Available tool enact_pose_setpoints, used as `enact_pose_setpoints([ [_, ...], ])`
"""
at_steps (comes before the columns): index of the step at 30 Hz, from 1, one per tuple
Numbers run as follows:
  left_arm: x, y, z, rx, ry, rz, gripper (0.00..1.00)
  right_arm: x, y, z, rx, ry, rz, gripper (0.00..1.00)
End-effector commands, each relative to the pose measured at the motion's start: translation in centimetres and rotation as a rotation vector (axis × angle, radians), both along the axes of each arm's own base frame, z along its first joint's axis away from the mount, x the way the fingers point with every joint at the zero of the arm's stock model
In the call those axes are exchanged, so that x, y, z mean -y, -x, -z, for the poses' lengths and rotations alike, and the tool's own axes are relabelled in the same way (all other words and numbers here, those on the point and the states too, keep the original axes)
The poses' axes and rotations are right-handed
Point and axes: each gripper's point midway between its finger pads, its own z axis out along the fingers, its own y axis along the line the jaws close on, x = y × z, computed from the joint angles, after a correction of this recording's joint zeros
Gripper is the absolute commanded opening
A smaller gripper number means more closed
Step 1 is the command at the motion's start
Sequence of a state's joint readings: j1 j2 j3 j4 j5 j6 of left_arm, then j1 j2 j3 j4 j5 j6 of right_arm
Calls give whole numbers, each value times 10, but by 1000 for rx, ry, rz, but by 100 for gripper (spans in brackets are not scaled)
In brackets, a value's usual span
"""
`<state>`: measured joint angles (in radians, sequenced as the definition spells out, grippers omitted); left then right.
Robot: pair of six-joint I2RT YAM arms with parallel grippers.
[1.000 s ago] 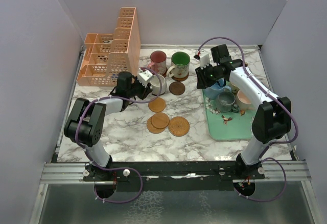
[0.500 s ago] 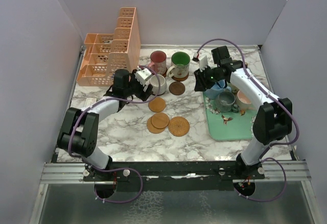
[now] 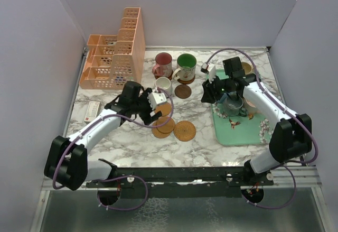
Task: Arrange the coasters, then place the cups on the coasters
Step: Move the coaster to the center of the board.
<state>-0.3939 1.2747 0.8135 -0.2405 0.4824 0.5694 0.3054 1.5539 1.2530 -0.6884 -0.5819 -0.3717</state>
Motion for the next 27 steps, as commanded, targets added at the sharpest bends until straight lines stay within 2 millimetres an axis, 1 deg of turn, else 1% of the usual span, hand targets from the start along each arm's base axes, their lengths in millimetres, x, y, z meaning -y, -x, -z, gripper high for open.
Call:
enact_pose_setpoints([
  [1,2,41,43,-85,-169,113,86,-5,4,-16,76,-63,-23,39],
  [3,7,45,55,-107,-206,141,86,-3,7,-15,81,-63,-19,39],
  [5,10,45,64,-116,-240,158,86,-2,10,-13,90,-62,-18,39],
  [9,10,46,74,-139,-289,187,86,4,12,-11,119,-45,6,39],
  [16,7,48,81,-140,-331,219,87,10,13,-12,141,-41,25,39],
  [20,13,43,83,-162,-317,211,86,11,14,-12,137,-47,24,39],
  [24,18,41,86,-182,-302,209,82,11,15,-11,137,-48,24,38],
  [27,21,38,87,-191,-296,201,80,11,15,-12,141,-49,24,39],
])
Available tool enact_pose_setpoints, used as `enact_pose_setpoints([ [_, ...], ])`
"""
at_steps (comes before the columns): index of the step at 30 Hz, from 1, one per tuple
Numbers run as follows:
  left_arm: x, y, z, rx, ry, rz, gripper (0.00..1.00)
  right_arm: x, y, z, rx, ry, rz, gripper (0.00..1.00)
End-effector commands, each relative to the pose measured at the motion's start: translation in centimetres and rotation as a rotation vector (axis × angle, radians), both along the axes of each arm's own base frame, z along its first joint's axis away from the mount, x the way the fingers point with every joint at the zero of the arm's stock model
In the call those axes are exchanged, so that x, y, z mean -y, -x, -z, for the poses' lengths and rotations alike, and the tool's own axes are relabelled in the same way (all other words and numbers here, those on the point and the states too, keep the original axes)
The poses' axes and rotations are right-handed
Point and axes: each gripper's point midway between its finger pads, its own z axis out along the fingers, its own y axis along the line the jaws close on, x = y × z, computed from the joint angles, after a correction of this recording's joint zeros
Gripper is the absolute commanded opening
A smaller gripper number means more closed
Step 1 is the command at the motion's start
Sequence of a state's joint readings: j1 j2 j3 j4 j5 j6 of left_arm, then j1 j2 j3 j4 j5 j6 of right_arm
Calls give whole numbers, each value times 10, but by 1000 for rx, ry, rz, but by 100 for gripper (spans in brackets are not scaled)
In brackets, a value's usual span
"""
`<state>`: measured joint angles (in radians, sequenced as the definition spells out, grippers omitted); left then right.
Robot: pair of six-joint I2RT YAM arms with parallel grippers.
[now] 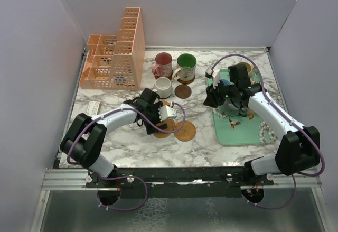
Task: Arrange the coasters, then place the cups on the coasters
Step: Move the coaster to the center of the board.
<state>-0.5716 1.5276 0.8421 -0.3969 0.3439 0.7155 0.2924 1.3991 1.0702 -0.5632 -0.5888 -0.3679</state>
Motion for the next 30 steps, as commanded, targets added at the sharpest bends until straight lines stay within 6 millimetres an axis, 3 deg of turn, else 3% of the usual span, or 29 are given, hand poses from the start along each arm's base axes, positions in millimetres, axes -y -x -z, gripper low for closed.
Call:
enact_pose_setpoints([
  [1,11,-7,-5,-1,27,-3,80,1,-4,-11,50,-15,13,38],
  [15,26,-24,-7,8,80,-72,76,3,-3,-8,51,-8,15,38],
  [27,49,-52,-10,52,92,-91,69,5,-4,-5,47,2,25,38],
  [30,54,-59,-4,51,80,-107,69,5,-4,-6,49,3,26,38],
])
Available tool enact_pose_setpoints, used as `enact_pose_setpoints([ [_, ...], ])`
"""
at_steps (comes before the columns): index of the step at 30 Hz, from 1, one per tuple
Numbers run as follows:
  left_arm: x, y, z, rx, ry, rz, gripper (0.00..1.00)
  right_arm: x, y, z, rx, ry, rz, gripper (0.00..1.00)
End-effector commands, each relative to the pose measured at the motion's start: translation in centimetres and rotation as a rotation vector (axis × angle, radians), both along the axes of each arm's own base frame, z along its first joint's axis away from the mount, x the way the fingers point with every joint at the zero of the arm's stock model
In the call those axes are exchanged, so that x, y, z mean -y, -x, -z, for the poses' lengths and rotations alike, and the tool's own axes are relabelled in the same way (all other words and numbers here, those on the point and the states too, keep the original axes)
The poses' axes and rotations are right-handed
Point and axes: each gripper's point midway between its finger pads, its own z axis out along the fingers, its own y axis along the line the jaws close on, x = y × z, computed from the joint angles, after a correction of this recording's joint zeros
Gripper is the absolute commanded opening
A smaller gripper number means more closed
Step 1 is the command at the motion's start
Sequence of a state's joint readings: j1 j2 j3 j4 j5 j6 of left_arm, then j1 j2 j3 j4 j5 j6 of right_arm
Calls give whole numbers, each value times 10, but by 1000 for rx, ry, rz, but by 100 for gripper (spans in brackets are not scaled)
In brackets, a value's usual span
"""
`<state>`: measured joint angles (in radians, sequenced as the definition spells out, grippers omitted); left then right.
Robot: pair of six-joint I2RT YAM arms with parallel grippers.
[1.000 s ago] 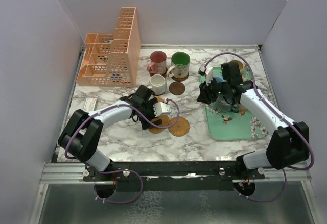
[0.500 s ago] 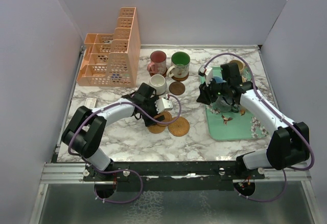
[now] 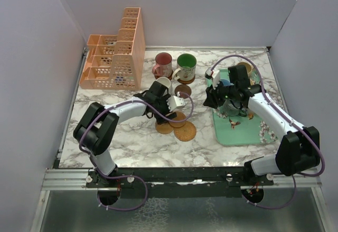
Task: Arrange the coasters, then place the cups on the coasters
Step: Move the coaster to the center of the board.
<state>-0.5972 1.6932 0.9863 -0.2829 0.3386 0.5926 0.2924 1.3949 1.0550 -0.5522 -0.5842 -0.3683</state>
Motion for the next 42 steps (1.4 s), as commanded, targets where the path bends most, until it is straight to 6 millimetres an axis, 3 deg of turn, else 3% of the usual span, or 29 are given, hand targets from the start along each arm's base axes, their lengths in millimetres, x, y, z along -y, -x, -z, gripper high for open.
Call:
enact_pose_setpoints([
  [1,13,-18,-3,37,10,-29,69,4,-5,-9,47,0,24,38],
  [20,53,-9,-28,12,145,71,74,7,-7,-2,37,15,32,38],
  [30,67,-57,-14,123,61,-29,67,8,-6,-5,43,16,37,37],
  [42,73,-76,-2,142,48,-78,64,27,-8,-10,62,1,97,37],
])
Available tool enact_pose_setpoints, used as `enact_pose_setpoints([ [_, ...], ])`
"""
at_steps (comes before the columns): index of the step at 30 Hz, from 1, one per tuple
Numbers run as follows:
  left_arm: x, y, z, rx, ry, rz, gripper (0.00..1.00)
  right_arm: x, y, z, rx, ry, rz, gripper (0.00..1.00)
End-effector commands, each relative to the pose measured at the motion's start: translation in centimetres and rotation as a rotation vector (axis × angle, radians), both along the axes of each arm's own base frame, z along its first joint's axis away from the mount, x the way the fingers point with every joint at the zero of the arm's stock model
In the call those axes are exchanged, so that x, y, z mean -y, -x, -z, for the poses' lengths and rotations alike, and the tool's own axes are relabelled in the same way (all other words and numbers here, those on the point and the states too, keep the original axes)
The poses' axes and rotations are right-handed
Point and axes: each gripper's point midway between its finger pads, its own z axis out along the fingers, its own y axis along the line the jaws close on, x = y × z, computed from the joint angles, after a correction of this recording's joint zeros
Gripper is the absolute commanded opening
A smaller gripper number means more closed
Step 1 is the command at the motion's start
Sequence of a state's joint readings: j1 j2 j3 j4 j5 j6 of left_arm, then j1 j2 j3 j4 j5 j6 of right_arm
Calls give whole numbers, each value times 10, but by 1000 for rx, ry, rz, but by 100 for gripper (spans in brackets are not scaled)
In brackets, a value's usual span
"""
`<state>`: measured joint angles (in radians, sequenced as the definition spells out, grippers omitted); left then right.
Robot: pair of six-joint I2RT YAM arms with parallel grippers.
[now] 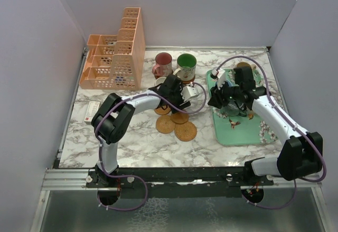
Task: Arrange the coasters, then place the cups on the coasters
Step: Move the coaster to the center of the board.
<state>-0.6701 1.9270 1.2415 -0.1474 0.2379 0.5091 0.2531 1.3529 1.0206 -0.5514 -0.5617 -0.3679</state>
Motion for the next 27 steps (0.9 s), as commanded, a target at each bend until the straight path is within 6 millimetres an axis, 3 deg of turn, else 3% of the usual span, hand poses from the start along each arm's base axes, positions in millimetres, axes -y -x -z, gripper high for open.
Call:
enact_pose_setpoints([
  [1,4,-10,6,11,-4,-27,64,12,-8,-10,50,-14,47,37],
  [13,10,-38,7,62,-15,-102,64,29,-11,-11,50,-26,95,37],
  [26,13,-32,18,19,-5,-102,67,31,-12,-9,42,-29,96,37],
  [27,18,-37,11,31,8,-101,68,32,-12,-9,41,-30,96,37],
])
